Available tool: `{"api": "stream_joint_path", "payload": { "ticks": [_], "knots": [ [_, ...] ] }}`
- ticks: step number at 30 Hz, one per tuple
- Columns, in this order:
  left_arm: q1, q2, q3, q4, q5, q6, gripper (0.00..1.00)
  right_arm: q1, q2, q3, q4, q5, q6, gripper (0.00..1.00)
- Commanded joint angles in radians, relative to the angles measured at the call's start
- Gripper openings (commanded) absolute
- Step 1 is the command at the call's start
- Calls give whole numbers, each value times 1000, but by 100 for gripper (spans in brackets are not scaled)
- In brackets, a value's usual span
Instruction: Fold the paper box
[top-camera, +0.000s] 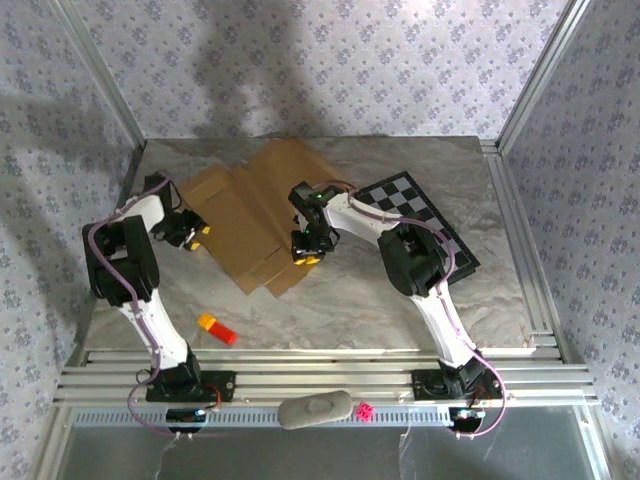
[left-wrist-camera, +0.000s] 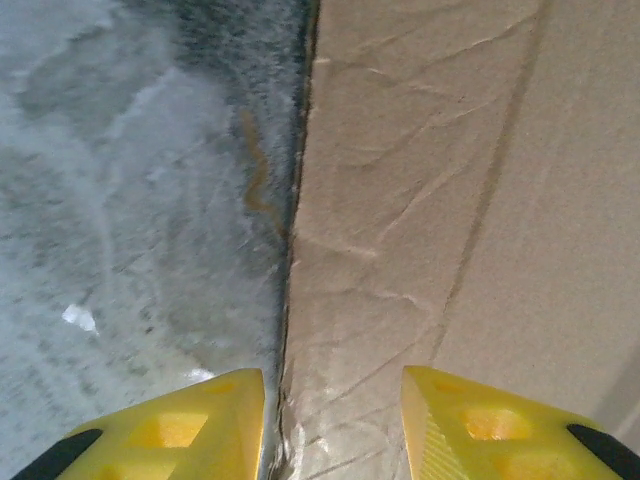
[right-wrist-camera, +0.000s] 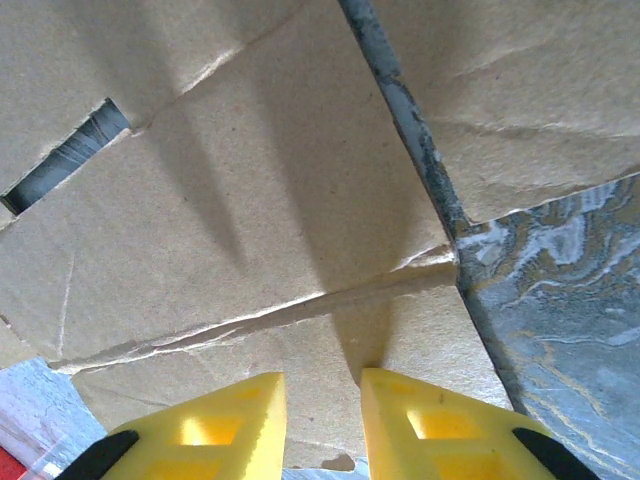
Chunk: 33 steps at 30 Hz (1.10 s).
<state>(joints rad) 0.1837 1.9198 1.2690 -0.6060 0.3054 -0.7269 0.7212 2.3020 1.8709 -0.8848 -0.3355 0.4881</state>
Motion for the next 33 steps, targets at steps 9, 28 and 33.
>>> {"api": "stream_joint_path", "payload": {
  "ticks": [9,28,33],
  "knots": [
    [-43,50,41,-42,-50,-15,9,-3,12,34,-58,-8,-17,28],
    [-44,-266,18,-25,34,-170,0,-48,-343,-233,262,-50,256,75],
    [-43,-306,8,-7,75,-221,0,-41,-499,-394,461,-72,512,79]
  ]
}}
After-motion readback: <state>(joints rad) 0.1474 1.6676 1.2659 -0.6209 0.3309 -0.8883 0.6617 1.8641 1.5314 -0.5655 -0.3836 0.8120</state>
